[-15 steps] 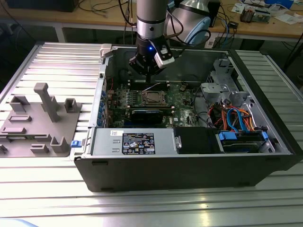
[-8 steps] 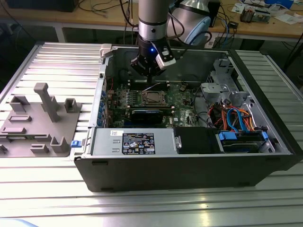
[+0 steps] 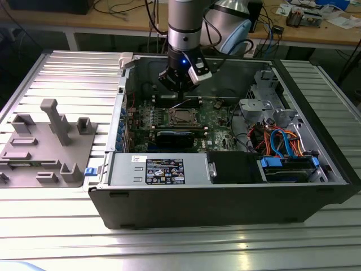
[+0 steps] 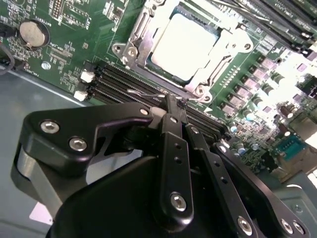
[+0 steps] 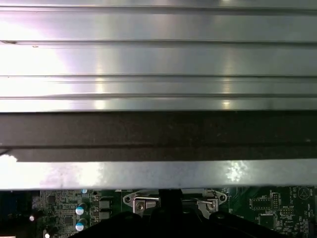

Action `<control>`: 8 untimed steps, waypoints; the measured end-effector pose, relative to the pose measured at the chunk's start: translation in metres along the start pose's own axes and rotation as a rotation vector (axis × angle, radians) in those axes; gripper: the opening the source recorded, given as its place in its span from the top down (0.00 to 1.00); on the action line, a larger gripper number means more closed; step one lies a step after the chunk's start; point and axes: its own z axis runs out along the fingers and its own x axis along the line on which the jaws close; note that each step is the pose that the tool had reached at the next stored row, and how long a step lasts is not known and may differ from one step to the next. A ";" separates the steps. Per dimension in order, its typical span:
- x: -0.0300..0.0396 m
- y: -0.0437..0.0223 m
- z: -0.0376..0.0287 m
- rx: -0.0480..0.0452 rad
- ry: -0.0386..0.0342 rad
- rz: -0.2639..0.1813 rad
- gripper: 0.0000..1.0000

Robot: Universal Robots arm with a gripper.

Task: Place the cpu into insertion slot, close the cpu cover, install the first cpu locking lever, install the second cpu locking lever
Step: 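Install the first cpu locking lever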

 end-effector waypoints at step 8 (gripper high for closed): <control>-0.0051 0.0019 0.0032 0.0028 0.0000 0.000 0.89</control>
